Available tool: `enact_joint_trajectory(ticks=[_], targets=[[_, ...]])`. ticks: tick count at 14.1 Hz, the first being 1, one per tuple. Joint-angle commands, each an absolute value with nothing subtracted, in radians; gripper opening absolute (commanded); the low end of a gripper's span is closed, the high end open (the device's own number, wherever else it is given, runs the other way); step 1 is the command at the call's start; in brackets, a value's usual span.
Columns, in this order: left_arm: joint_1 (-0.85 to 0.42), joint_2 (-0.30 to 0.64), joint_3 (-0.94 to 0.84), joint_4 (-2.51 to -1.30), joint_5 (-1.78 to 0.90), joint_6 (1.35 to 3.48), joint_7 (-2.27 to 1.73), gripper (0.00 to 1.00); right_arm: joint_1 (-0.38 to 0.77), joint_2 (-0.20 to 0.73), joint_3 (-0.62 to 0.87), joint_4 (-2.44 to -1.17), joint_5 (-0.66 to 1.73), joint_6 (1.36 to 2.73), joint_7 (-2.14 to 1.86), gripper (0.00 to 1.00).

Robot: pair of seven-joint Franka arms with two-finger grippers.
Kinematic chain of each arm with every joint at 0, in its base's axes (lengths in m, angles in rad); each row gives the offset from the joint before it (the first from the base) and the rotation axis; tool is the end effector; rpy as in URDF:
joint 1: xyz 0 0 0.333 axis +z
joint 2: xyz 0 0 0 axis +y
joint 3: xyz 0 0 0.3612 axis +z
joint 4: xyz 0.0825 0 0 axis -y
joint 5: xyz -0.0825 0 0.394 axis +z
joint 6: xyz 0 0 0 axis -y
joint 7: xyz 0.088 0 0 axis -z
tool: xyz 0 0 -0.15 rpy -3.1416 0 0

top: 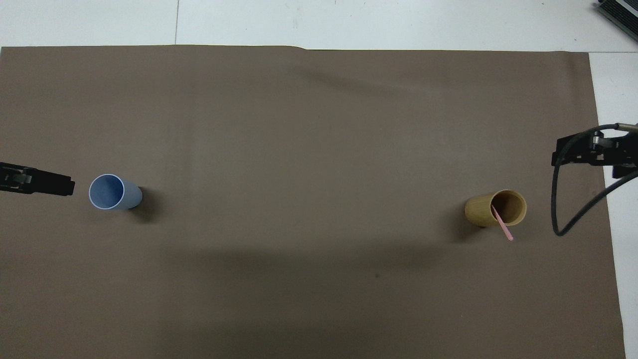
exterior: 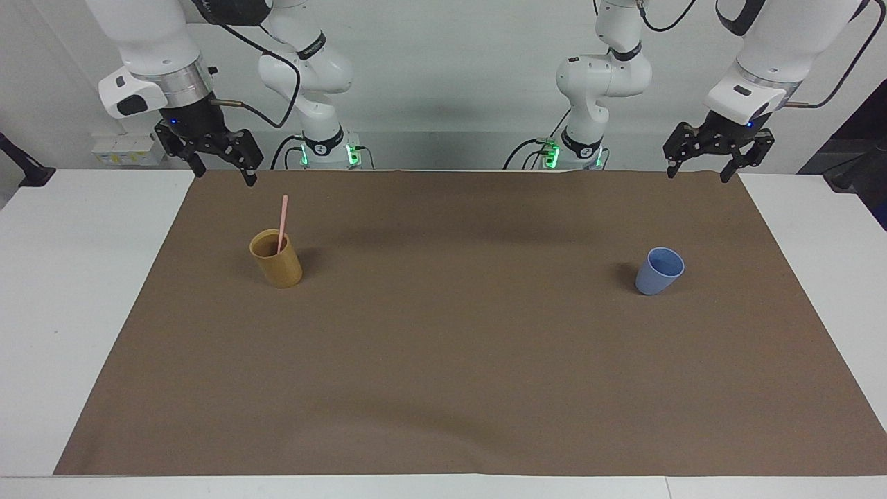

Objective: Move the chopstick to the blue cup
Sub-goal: 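Reach the left gripper down to the blue cup's rim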

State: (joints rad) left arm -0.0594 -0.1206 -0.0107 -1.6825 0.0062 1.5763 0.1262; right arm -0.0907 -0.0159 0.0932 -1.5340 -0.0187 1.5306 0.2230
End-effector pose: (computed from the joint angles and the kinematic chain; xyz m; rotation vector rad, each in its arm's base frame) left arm 0.5206 -0.0360 0.6388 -3.1186 0.3069 -0.0222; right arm 0.5557 -0.0010 0.6497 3.1038 -0.3449 0.0228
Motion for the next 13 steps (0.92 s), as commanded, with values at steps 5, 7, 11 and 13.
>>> enact_joint_trajectory(ticks=[5,7,11,13], targets=[[-0.095,-0.124,-0.003,-1.709,0.012,1.583,0.115,1.00,-0.103,-0.023,0.097,-1.532,0.000,1.522,0.198,1.00],[-0.080,-0.121,-0.002,-1.806,0.012,1.688,0.118,1.00,-0.103,-0.023,0.097,-1.532,0.000,1.520,0.189,1.00],[0.001,-0.106,0.005,-1.997,0.014,1.945,0.159,1.00,-0.114,-0.026,0.097,-1.536,0.000,1.505,0.192,1.00],[0.052,-0.059,0.003,-2.023,0.014,2.037,0.256,1.00,-0.115,-0.026,0.097,-1.536,0.000,1.505,0.189,1.00]])
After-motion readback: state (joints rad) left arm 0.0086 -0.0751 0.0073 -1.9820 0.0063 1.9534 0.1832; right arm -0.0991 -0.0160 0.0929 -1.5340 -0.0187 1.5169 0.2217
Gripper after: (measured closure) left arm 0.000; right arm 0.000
